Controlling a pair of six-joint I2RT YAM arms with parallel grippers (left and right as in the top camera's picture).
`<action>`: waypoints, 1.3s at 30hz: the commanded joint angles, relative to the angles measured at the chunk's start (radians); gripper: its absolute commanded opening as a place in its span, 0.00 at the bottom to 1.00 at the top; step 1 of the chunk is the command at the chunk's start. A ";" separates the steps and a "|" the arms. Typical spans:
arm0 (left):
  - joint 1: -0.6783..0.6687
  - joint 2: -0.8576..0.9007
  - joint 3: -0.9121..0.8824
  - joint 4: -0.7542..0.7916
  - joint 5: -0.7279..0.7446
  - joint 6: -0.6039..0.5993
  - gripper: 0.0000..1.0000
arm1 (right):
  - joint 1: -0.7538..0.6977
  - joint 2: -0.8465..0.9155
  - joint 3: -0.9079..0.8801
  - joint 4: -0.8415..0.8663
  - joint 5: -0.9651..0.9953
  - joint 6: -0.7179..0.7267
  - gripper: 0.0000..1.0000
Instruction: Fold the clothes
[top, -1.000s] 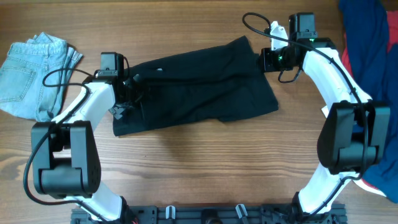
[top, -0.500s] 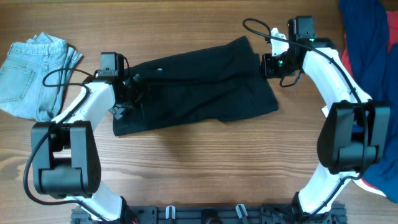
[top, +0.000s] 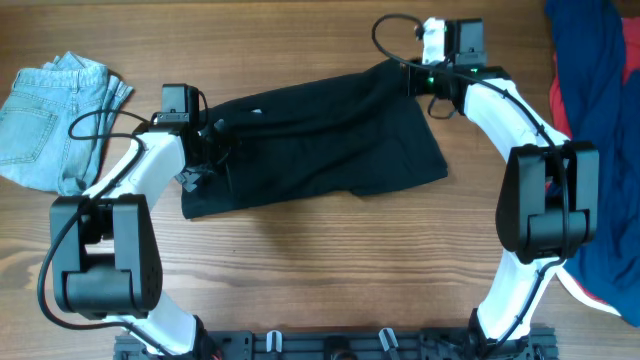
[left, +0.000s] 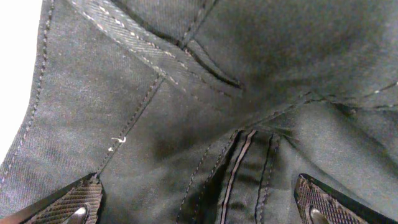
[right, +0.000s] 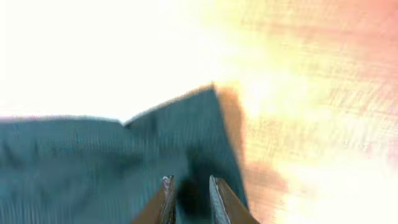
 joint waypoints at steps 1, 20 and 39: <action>0.008 -0.002 -0.016 -0.003 -0.005 0.015 1.00 | 0.002 0.015 0.003 0.020 0.031 0.143 0.19; 0.044 -0.266 -0.016 0.185 -0.016 0.016 1.00 | -0.034 -0.065 0.044 -0.219 -0.050 0.031 0.24; -0.023 0.051 -0.016 0.377 -0.051 0.012 0.95 | 0.047 0.134 0.017 -0.047 -0.097 -0.031 0.18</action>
